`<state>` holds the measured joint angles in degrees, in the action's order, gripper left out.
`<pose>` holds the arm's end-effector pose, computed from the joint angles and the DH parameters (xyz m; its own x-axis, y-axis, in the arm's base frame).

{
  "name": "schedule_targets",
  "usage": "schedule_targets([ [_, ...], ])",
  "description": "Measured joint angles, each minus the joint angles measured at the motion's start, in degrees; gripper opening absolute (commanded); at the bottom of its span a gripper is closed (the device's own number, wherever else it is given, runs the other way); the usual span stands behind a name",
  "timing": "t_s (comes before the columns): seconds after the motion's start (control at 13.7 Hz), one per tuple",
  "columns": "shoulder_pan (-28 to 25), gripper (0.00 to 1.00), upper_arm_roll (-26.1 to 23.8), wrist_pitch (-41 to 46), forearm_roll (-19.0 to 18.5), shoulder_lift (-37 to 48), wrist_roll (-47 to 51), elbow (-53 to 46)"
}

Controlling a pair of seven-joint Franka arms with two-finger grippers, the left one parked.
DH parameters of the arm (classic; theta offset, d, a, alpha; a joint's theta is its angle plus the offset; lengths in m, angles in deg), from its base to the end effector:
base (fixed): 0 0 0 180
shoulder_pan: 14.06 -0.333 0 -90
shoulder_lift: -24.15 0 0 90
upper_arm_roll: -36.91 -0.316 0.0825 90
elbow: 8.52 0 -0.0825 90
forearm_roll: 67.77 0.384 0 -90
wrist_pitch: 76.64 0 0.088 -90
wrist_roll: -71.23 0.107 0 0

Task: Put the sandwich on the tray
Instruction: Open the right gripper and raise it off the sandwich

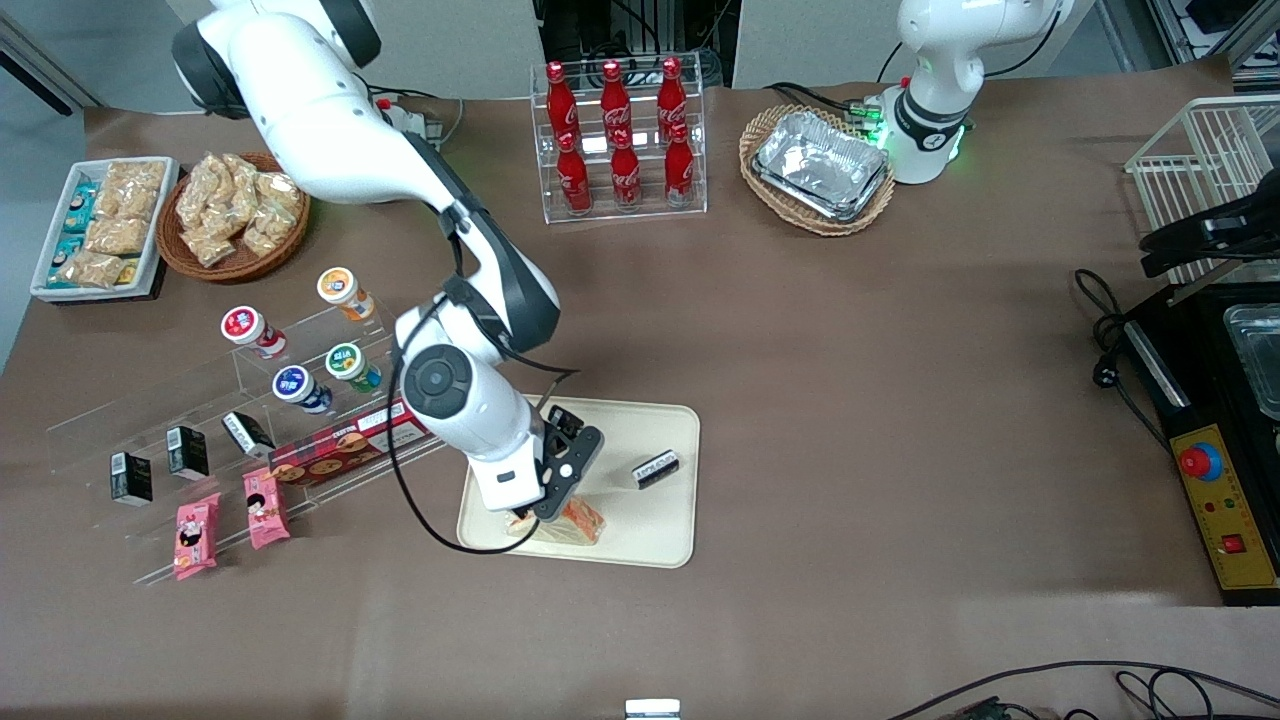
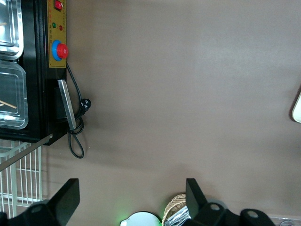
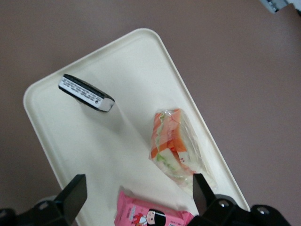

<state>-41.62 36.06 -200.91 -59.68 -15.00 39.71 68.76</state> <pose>0.6548 0.3576 0.3354 0.5591 0.8089 0.1821 0.8266 -0.5608 -0.0470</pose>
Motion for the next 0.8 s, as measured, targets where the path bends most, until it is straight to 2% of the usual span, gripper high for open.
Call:
schedule_targets([
  [0.37,2.2,1.00,0.1,3.5,3.2,4.4,1.3,0.0],
  [0.8,2.5,1.00,2.9,11.1,3.5,11.8,16.7,-0.3],
])
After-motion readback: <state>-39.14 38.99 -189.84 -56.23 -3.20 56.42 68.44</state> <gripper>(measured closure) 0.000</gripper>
